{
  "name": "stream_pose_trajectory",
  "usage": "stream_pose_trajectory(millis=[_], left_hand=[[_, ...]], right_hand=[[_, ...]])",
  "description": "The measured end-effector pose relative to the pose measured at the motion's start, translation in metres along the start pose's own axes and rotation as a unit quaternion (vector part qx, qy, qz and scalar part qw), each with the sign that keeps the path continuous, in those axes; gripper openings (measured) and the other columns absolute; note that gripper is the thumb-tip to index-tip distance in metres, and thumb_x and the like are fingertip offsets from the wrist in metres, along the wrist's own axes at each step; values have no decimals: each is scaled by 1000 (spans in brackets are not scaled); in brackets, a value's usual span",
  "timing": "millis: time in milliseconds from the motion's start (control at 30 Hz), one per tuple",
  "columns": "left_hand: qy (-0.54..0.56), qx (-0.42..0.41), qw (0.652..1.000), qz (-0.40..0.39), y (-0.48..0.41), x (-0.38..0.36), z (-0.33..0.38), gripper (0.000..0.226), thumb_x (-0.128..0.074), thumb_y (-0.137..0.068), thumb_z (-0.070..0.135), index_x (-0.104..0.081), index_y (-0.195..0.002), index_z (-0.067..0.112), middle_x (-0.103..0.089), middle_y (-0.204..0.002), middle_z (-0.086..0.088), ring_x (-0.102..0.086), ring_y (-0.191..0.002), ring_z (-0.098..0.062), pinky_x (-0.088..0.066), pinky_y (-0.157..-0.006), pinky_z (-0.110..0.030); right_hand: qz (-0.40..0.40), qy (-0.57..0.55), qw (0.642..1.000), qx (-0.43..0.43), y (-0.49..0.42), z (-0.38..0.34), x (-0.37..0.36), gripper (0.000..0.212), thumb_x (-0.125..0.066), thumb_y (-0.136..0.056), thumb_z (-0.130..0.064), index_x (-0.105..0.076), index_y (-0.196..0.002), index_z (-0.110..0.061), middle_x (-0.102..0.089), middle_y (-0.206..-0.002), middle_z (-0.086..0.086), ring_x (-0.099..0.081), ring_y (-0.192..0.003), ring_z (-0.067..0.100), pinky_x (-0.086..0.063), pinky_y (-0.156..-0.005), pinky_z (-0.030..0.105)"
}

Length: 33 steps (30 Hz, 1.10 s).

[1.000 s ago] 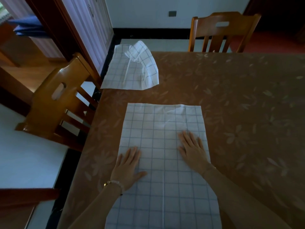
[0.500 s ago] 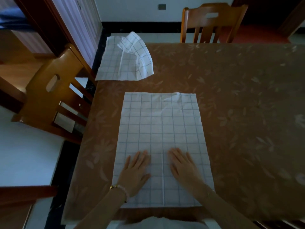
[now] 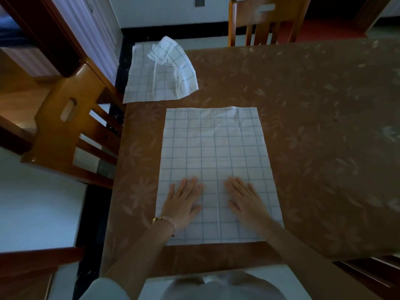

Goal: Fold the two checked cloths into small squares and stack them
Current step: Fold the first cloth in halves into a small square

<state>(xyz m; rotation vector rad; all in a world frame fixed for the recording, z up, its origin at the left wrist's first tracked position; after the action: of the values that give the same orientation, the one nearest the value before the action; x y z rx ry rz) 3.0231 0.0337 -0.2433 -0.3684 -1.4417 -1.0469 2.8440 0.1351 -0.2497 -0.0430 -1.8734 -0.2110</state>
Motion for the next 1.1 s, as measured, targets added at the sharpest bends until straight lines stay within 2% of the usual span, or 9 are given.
stream_pose_trajectory(millis=[67, 200, 333, 500, 733, 767, 867, 1000, 1100], left_hand=[[-5, -15, 1000, 13, 8, 0, 5, 70, 2, -80, 60, 17, -142, 32, 22, -151, 8, 22, -139, -20, 12, -115, -44], [-55, -97, 992, 58, 38, -12, 25, 70, -32, -86, 59, -25, -146, 22, -22, -152, 3, -19, -140, -23, -15, -106, -43], [-53, -119, 991, 37, 59, -34, 26, 73, -38, -82, 63, -36, -142, 21, -34, -148, 1, -31, -136, -21, -17, -106, -43], [-53, -136, 987, 66, 69, -35, 26, 55, -43, -81, 42, -55, -128, 17, -50, -138, -1, -48, -126, -19, -25, -104, -42], [-57, -144, 983, 94, 71, -30, 29, 68, -61, -54, 21, -59, -122, 20, -54, -134, 0, -51, -123, -19, -29, -106, -44], [-61, -147, 982, 100, 71, -31, 28, 68, -60, -54, 15, -60, -122, 19, -54, -134, -1, -52, -123, -20, -28, -105, -44], [-53, -150, 980, 122, 70, -31, 27, 66, -32, -60, 6, -62, -119, 16, -55, -133, -3, -52, -122, -21, -26, -102, -43], [-24, -133, 986, 102, 71, -28, 27, 62, -32, -64, 18, -62, -118, 17, -56, -132, 1, -52, -122, -16, -43, -100, -46], [34, -100, 990, 91, 68, -29, 24, 59, -37, -69, 26, -54, -125, 17, -56, -131, 5, -49, -124, -12, -37, -102, -48]], right_hand=[[29, -14, 999, 18, 12, -6, 6, 63, -28, -88, -44, -22, -146, -20, -18, -152, -3, -14, -141, 17, -13, -115, 41], [20, -20, 996, 90, 48, -19, -2, 65, -41, -87, -49, -26, -145, -22, -27, -151, -2, -19, -141, 15, -13, -112, 40], [-15, -10, 993, 120, 70, -22, -19, 71, -47, -83, -52, -26, -145, -25, -27, -152, -5, -16, -141, 13, -11, -111, 41], [-6, -9, 993, 117, 77, -22, -20, 68, -50, -80, -50, -35, -141, -25, -33, -149, -5, -22, -139, 12, -12, -112, 40], [13, -26, 992, 121, 77, -19, -18, 62, -51, -77, -37, -41, -137, -24, -41, -145, -4, -28, -137, 12, -16, -111, 40], [11, -26, 992, 122, 77, -18, -18, 62, -50, -76, -36, -41, -136, -24, -41, -145, -4, -28, -136, 12, -17, -111, 40], [7, -31, 992, 121, 75, -17, -19, 63, -49, -76, -34, -40, -137, -25, -40, -145, -5, -27, -137, 11, -15, -111, 40], [10, -35, 992, 121, 75, -17, -17, 61, -50, -75, -35, -44, -135, -24, -41, -145, -6, -27, -136, 10, -16, -111, 39], [12, -31, 992, 119, 75, -17, -15, 61, -52, -77, -44, -45, -135, -25, -41, -144, -7, -29, -136, 9, -18, -111, 39]])
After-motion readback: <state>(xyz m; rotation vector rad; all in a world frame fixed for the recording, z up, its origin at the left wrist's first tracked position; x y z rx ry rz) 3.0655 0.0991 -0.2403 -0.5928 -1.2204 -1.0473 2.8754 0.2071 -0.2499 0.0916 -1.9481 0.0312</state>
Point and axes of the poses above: each hand's wrist, its own y-axis away from the middle knuckle, its own x-axis out of the back of the hand, z = x × y, the point moved 4 cm from there along -y, towards the middle knuckle
